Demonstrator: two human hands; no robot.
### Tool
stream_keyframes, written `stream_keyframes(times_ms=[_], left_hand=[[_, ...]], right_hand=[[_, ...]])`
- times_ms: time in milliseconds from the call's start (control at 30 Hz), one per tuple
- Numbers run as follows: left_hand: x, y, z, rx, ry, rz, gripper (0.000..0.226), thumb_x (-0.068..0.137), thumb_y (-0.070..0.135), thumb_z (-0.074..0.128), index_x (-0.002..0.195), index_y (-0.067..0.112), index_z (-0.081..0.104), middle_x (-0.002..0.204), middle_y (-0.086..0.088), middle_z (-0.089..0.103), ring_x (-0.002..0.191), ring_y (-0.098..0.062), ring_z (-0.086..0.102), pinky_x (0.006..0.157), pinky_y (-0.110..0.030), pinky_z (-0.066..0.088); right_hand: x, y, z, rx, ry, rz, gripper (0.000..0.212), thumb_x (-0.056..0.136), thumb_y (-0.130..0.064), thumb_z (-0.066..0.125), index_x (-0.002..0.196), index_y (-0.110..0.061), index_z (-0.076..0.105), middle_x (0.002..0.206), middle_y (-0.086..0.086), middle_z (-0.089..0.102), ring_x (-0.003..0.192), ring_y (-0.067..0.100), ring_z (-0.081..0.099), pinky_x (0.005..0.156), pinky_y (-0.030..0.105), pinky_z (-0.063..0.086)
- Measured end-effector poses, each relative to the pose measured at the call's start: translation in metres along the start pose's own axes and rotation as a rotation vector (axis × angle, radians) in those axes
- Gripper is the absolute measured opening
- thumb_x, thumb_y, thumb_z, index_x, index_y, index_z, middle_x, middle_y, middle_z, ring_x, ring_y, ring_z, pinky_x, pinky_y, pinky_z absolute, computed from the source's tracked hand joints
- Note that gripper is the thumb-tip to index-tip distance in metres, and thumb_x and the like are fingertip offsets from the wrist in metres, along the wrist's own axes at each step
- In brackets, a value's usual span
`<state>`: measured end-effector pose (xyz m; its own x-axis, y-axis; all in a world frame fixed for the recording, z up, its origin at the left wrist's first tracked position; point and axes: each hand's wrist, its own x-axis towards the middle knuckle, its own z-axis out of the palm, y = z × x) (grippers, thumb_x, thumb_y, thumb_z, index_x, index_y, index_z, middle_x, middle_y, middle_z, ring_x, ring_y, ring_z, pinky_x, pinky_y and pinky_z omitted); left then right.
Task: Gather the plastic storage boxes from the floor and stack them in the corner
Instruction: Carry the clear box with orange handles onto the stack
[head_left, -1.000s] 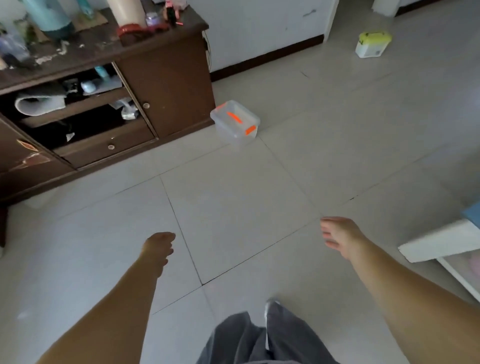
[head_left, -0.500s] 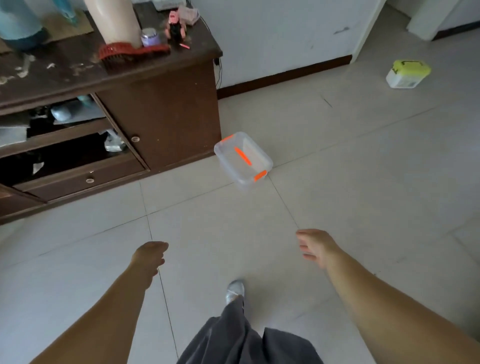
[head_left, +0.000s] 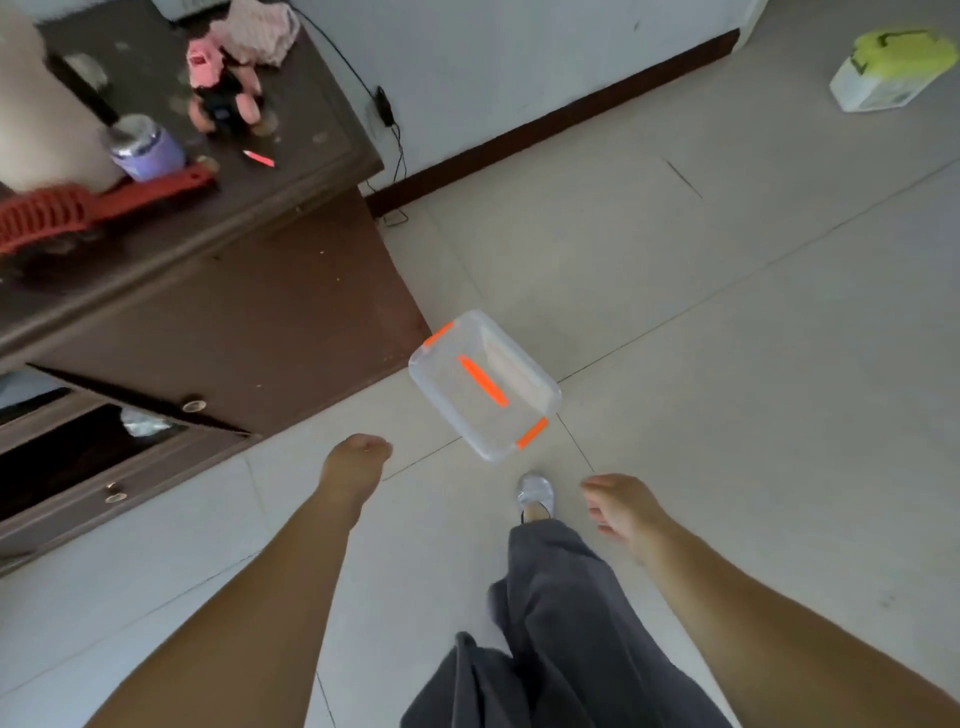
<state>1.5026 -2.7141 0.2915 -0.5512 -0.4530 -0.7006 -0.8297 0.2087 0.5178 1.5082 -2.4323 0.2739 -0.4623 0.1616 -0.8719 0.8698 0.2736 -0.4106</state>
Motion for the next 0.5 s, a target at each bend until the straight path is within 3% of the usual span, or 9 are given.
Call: stream_keyframes(times_ms=[67, 133, 200, 367, 500], left_hand=[[0.042, 0.037, 0.019, 0.058, -0.038, 0.002, 0.032, 0.092, 0.019, 0.053, 0.119, 0.006, 0.06, 0.127, -0.017, 0.059, 0.117, -0.034, 0.055, 0.099, -0.04, 0.044], [0.08, 0.064, 0.036, 0.123, -0.067, 0.0, 0.032, 0.092, 0.021, 0.052, 0.12, 0.007, 0.06, 0.126, -0.015, 0.059, 0.114, -0.032, 0.057, 0.096, -0.036, 0.044], [0.113, 0.084, 0.052, 0.164, -0.107, 0.004, 0.032, 0.092, 0.022, 0.052, 0.12, 0.009, 0.059, 0.126, -0.012, 0.059, 0.11, -0.03, 0.057, 0.093, -0.034, 0.043], [0.236, 0.108, 0.105, 0.336, -0.188, 0.017, 0.034, 0.091, 0.02, 0.056, 0.122, 0.008, 0.059, 0.129, -0.013, 0.06, 0.121, -0.03, 0.054, 0.106, -0.037, 0.041], [0.325, 0.103, 0.142, 0.481, -0.229, 0.042, 0.043, 0.089, 0.017, 0.057, 0.13, 0.006, 0.051, 0.133, -0.02, 0.056, 0.124, -0.034, 0.052, 0.107, -0.042, 0.039]], right_hand=[[0.034, -0.028, -0.001, -0.016, -0.018, 0.012, 0.021, 0.09, -0.013, 0.055, 0.108, -0.008, 0.065, 0.098, 0.009, 0.056, 0.09, 0.021, 0.052, 0.094, 0.042, 0.048], [0.064, -0.049, 0.001, -0.044, -0.01, 0.03, 0.01, 0.09, -0.014, 0.055, 0.086, -0.019, 0.062, 0.1, 0.008, 0.058, 0.092, 0.022, 0.053, 0.095, 0.04, 0.047], [0.088, -0.064, 0.003, -0.034, -0.015, 0.068, 0.022, 0.09, -0.013, 0.056, 0.072, -0.026, 0.055, 0.099, 0.007, 0.058, 0.092, 0.021, 0.053, 0.096, 0.038, 0.046], [0.188, -0.075, 0.027, 0.056, 0.002, 0.196, 0.013, 0.09, -0.01, 0.055, 0.083, -0.021, 0.056, 0.099, 0.006, 0.058, 0.092, 0.022, 0.053, 0.09, 0.037, 0.045], [0.257, -0.069, 0.049, 0.141, 0.056, 0.264, 0.013, 0.085, -0.009, 0.057, 0.082, -0.022, 0.056, 0.087, 0.001, 0.055, 0.083, 0.02, 0.054, 0.081, 0.031, 0.046]])
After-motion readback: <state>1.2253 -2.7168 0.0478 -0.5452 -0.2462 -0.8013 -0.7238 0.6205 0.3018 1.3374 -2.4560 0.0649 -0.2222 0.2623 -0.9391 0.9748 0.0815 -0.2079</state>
